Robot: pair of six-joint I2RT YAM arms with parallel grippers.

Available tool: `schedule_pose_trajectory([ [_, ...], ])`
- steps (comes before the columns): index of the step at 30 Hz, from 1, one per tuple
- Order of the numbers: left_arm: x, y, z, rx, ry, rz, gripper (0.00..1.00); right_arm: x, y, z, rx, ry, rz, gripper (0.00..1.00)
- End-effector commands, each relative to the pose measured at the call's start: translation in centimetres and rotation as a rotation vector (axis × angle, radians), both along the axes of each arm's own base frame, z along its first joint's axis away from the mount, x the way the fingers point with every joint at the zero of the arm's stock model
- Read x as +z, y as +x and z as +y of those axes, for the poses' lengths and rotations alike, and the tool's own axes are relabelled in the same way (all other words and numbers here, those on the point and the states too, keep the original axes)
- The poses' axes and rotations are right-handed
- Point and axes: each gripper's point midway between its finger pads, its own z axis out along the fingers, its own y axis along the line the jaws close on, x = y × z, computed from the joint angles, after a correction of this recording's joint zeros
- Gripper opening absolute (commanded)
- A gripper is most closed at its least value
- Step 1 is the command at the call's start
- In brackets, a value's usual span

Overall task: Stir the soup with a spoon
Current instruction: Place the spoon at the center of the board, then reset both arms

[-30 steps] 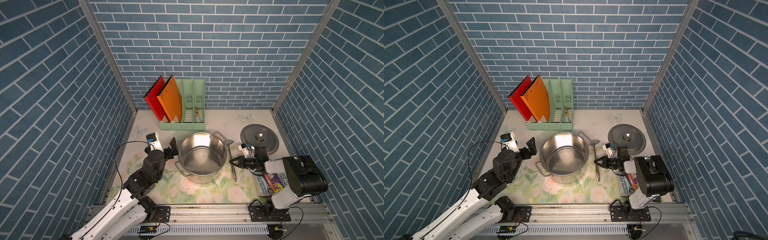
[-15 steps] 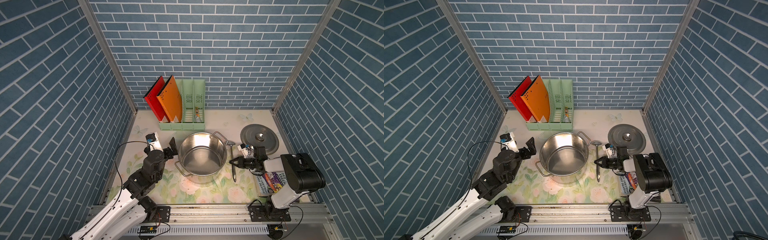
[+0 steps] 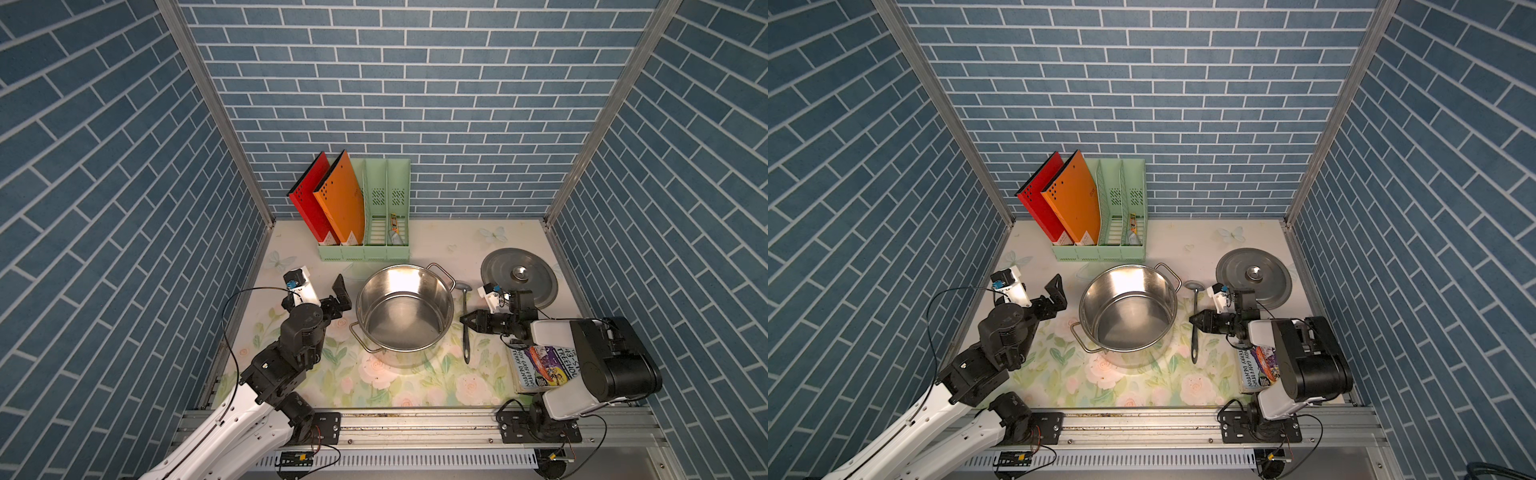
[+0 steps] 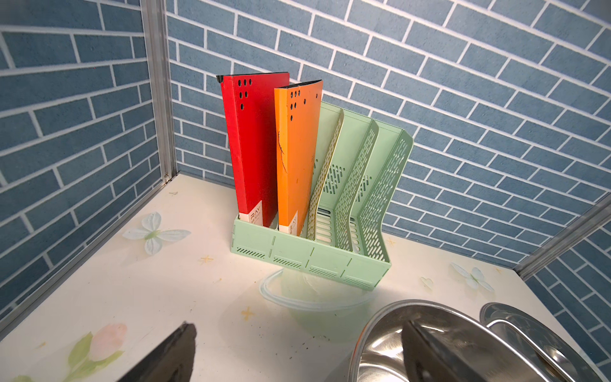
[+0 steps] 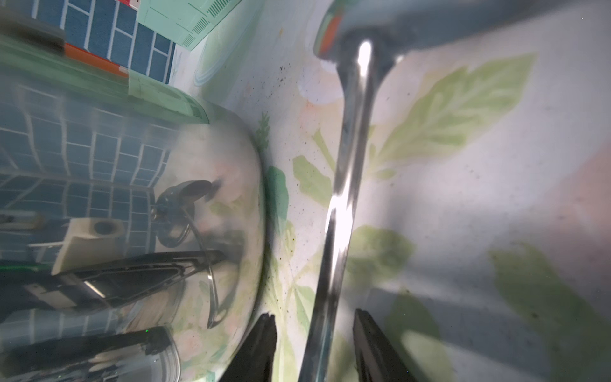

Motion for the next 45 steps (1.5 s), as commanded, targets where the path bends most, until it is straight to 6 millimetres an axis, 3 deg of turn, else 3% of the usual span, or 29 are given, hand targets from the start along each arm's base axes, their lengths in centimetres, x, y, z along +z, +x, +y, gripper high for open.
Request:
schedule_pose_trajectory([
  [1, -0.8, -0.1, 1.5, 0.071, 0.037, 0.005, 1.00, 0.5, 0.8, -1.7, -0.057, -0.126, -0.041, 0.50],
  [7, -1.2, -0.2, 3.5, 0.200, 0.063, -0.042, 1.00, 4.3, 1.6, -4.4, -0.165, -0.262, -0.187, 0.72],
  [11, -2.5, 0.1, 4.2, 0.256, 0.116, -0.051, 1.00, 8.7, 2.0, -6.7, -0.284, -0.334, -0.314, 0.87],
  [14, -3.3, 0.4, 4.6, 0.289, 0.164, -0.059, 1.00, 13.2, 2.0, -8.5, -0.388, -0.371, -0.436, 0.98],
  [21, -6.6, 2.0, 6.2, 0.336, 0.298, -0.092, 1.00, 24.7, 2.2, -12.1, -0.575, -0.473, -0.855, 1.00],
  [24, -8.8, 2.7, 7.4, 0.341, 0.299, -0.112, 1.00, 26.6, 2.5, -13.3, -0.630, -0.575, -1.071, 1.00],
  [26, -10.3, 2.9, 8.0, 0.329, 0.310, -0.129, 1.00, 25.7, 3.1, -14.0, -0.651, -0.656, -1.152, 1.00],
  [28, -11.6, 2.9, 8.6, 0.328, 0.331, -0.137, 1.00, 23.5, 3.6, -14.9, -0.695, -0.705, -1.153, 1.00],
  [35, -11.3, 5.9, 7.6, 0.201, 0.376, -0.207, 1.00, 15.6, 3.6, -15.3, -0.719, -0.661, -1.103, 1.00],
  [42, -12.9, 6.0, 8.3, 0.185, 0.345, -0.208, 1.00, 13.2, 3.7, -15.3, -0.722, -0.628, -1.087, 1.00],
  [45, -13.8, 7.8, 9.1, 0.205, 0.324, -0.140, 1.00, 12.6, 4.2, -15.1, -0.711, -0.622, -1.087, 1.00],
])
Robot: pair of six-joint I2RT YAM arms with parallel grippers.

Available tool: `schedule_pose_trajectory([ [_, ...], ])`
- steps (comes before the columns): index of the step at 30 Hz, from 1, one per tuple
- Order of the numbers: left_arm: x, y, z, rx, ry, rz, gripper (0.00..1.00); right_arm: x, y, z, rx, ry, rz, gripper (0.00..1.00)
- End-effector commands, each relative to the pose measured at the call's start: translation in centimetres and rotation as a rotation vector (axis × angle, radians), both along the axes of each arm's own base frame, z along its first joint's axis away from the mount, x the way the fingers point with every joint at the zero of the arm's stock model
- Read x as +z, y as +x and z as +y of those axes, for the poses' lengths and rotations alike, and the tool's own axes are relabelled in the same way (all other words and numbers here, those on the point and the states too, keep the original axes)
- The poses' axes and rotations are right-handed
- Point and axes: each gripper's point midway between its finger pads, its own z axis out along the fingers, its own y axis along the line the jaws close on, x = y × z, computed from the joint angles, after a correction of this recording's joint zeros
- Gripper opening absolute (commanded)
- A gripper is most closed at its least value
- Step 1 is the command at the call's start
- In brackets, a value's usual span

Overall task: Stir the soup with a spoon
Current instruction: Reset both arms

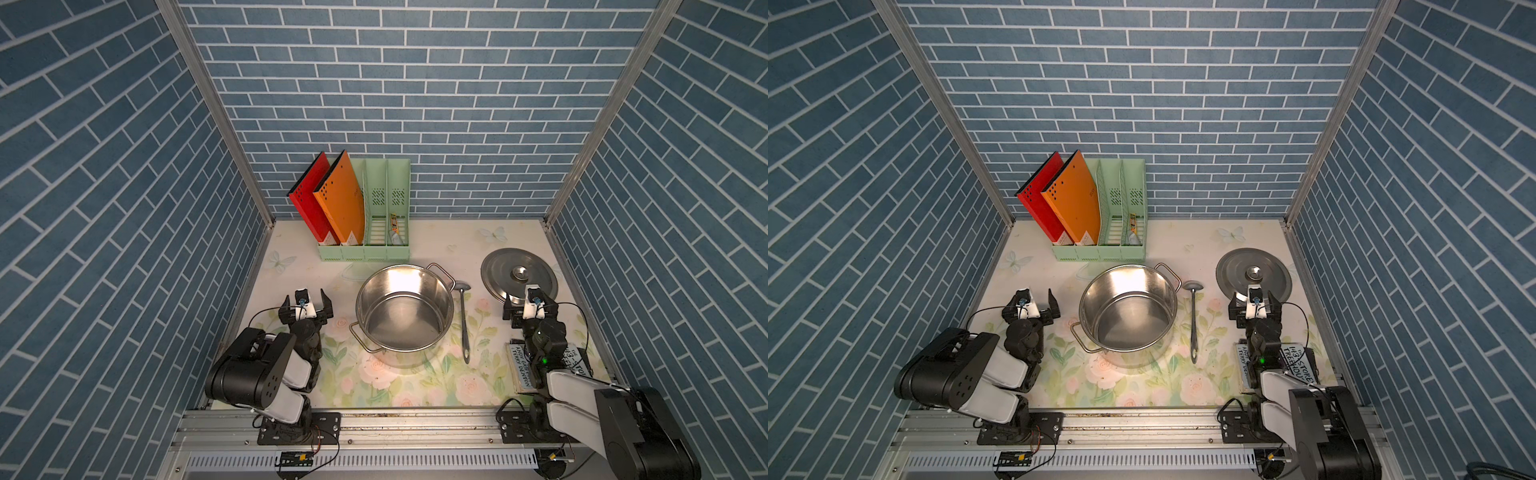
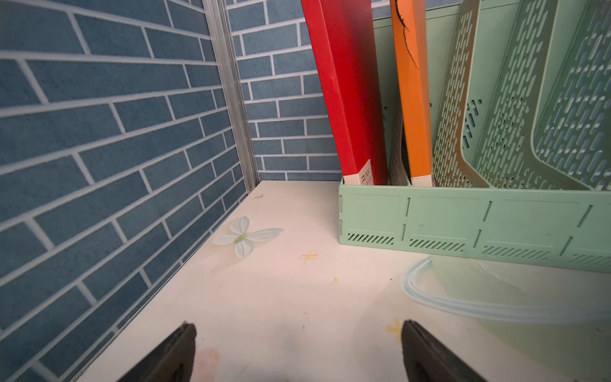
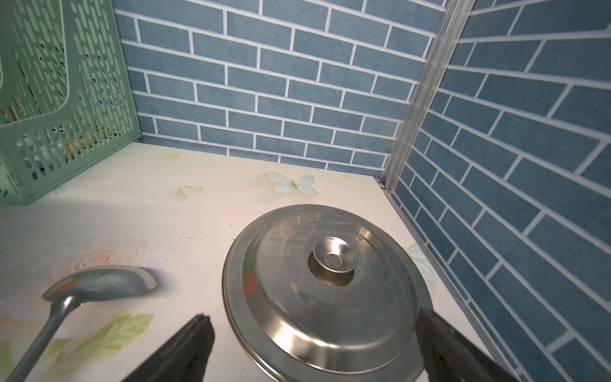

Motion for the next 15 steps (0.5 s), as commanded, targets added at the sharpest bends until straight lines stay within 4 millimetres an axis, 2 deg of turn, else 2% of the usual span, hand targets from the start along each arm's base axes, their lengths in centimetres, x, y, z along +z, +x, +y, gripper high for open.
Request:
schedule_pose_trajectory([
  [1, 1.0, 2.3, 0.5, 0.010, -0.054, -0.018, 1.00, 2.4, 0.4, 0.1, 0.004, 0.039, -0.120, 1.00],
  [3, 0.7, 3.2, 1.5, 0.027, -0.096, 0.005, 1.00, 2.0, 1.3, 0.3, 0.011, 0.032, -0.116, 1.00],
  [9, 0.7, 3.1, 1.9, 0.041, -0.106, 0.000, 1.00, -1.1, 3.9, 0.3, 0.002, 0.023, -0.005, 1.00],
  [12, 0.8, 3.1, 1.9, 0.040, -0.102, 0.001, 1.00, -1.5, 5.4, -0.1, 0.013, 0.062, 0.038, 1.00],
  [15, 0.8, 3.2, 1.8, 0.040, -0.100, 0.002, 1.00, -1.7, 5.6, -0.4, 0.023, 0.076, 0.049, 1.00],
])
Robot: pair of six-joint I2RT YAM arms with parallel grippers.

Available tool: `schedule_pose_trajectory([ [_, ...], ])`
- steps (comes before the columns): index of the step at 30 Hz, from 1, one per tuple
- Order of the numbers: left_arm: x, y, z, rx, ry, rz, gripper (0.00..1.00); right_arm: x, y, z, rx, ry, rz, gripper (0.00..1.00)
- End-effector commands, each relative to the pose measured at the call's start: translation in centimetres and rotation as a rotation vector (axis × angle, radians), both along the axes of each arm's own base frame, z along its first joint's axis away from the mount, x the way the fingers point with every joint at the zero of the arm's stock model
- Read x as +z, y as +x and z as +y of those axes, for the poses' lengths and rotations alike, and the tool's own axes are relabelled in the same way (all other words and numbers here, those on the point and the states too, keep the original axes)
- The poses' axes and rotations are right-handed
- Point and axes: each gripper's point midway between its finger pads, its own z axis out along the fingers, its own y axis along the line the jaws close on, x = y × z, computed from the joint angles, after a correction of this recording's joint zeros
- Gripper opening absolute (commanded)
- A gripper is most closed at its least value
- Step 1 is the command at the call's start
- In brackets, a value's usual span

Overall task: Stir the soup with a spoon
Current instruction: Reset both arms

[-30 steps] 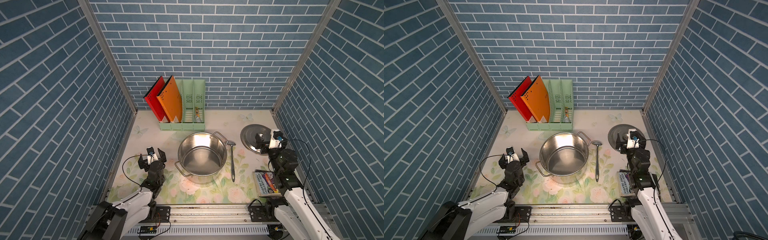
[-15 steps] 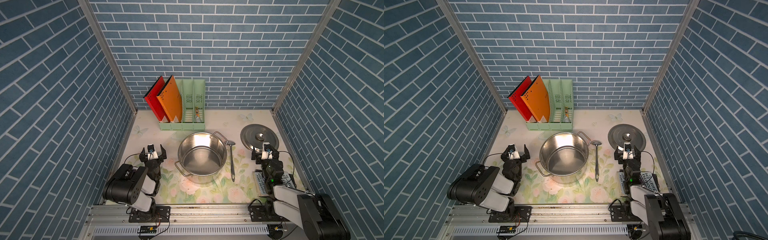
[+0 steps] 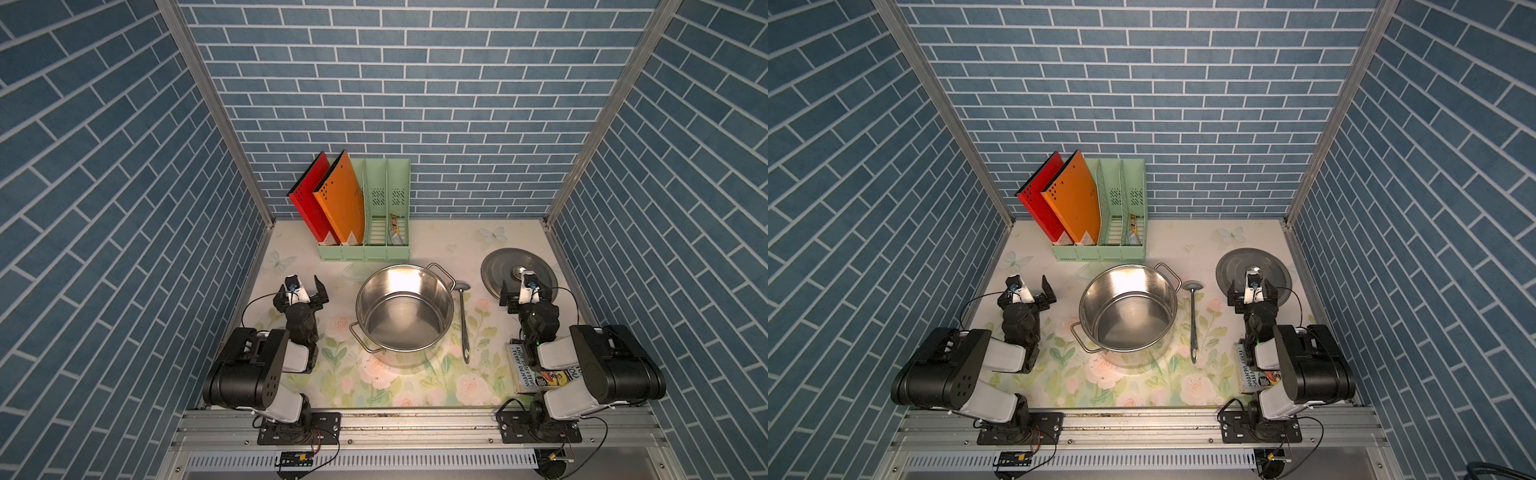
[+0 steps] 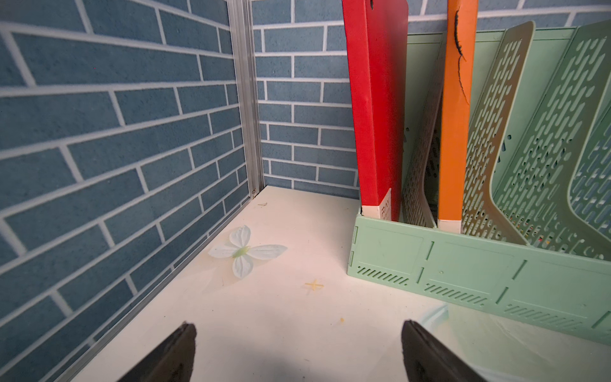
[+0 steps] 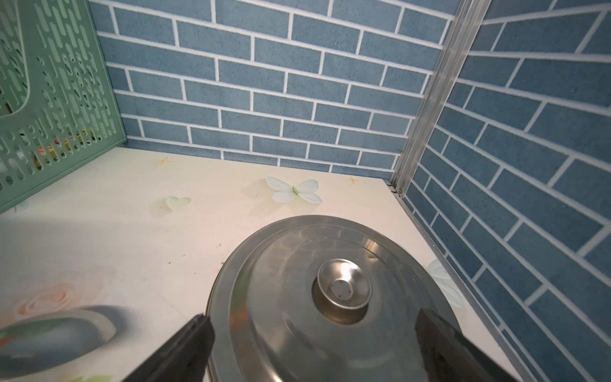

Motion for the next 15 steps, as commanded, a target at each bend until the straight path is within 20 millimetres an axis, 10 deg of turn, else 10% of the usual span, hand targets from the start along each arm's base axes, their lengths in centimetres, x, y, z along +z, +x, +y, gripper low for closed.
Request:
schedule_pose_trajectory([
  [1, -0.10, 0.02, 0.03, -0.001, -0.007, 0.004, 1.00, -0.72, 0.21, 0.25, 0.026, 0.047, 0.033, 1.00],
  [15, -0.24, 0.20, -0.10, -0.008, -0.007, 0.012, 1.00, -0.71, 0.18, 0.26, 0.027, 0.047, 0.032, 1.00],
])
